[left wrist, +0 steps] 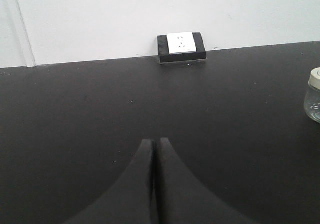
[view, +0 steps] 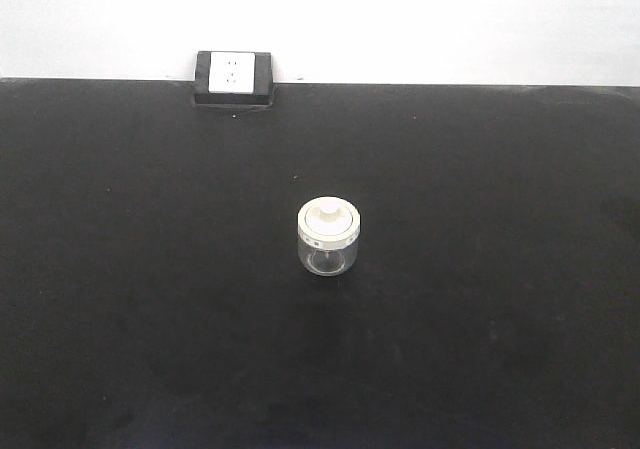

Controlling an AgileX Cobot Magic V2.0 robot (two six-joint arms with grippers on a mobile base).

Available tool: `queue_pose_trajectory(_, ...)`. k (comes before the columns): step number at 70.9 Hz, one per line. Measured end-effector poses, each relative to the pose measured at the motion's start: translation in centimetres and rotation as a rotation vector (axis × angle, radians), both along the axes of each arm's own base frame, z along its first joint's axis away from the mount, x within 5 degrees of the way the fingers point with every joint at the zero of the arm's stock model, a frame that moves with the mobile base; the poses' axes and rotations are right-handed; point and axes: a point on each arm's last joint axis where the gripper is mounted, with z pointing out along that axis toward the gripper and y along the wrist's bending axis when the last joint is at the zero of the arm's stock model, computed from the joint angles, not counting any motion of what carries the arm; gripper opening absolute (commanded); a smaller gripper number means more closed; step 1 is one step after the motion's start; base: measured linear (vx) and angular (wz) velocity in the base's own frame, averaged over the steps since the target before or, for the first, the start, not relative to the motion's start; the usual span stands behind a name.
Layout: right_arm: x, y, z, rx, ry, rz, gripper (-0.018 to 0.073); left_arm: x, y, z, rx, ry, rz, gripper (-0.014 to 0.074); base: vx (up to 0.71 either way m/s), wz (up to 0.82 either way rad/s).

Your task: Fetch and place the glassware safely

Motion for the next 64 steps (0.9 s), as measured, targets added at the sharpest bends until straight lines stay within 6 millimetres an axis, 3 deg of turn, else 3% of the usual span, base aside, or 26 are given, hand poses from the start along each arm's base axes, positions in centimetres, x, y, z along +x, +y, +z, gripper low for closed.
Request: queue_pose_trajectory(64,0.0,-0.01,0.02,-0.002,-0.002,0.0,-0.0003,0.0,0.0,0.0,0.0,0.0,0.0,-0.0007,0.0,0.0)
